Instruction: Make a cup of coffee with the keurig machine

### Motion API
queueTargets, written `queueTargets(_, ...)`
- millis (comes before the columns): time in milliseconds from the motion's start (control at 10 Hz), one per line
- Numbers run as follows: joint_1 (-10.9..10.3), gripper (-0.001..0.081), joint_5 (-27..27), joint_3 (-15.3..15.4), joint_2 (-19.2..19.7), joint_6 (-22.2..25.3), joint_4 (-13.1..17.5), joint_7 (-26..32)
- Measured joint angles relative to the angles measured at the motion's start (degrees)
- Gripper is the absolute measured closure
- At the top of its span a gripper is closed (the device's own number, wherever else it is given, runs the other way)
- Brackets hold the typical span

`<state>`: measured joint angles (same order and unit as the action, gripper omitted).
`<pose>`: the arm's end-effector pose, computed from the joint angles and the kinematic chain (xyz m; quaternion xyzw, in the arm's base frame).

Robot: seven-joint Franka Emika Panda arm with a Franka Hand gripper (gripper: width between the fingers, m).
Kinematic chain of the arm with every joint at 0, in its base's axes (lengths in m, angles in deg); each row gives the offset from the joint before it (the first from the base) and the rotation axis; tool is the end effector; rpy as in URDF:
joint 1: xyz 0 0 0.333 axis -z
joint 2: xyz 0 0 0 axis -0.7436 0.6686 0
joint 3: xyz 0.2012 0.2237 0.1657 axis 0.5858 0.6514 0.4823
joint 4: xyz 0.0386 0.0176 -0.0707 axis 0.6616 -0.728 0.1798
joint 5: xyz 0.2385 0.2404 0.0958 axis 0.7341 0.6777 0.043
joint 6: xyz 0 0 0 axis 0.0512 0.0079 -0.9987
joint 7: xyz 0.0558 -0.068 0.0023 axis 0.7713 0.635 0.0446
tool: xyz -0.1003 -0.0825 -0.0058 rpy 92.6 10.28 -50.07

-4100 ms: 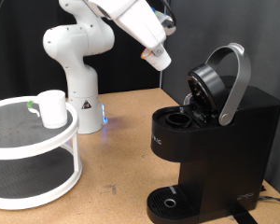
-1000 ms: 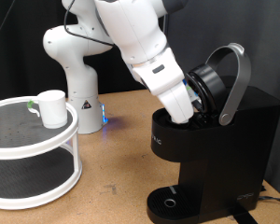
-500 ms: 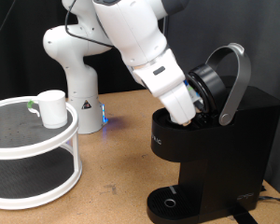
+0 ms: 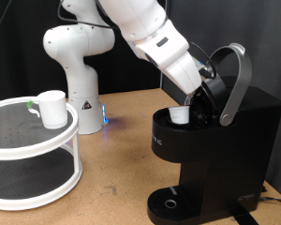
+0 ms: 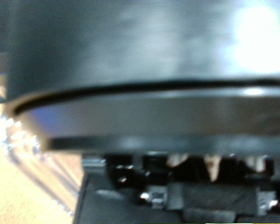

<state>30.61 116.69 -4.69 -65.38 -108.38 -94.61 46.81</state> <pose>0.4657 0.0641 0.4693 -0.8738 -0.3740 -0.0511 0.3066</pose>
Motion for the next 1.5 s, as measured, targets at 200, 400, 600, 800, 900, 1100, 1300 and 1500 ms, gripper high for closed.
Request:
queueTargets(200,-0.04,0.0006,-3.17,0.43,-0.70,0.00,-0.90,-2.48)
queueTargets(400,-0.05,0.0006,-4.61,0.88,-0.64,-1.18,-1.89,-4.29)
queueTargets(600,-0.06,0.0006,-4.69,1.03,-0.55,-2.68,-2.99,-4.57)
queueTargets(800,-0.06,0.0006,-4.68,1.07,-0.36,-3.75,-3.81,-4.62)
queueTargets(900,-0.06,0.0006,-4.68,1.07,-0.16,-4.05,-3.97,-4.67)
queueTargets(1100,-0.06,0.0006,-4.58,1.07,0.05,-4.31,-4.06,-4.74)
queueTargets(1300,-0.05,0.0006,-1.66,1.02,-0.15,-7.40,-4.40,-3.80)
queueTargets(1500,0.19,0.0006,0.29,0.67,-1.51,-11.22,-5.22,-3.34)
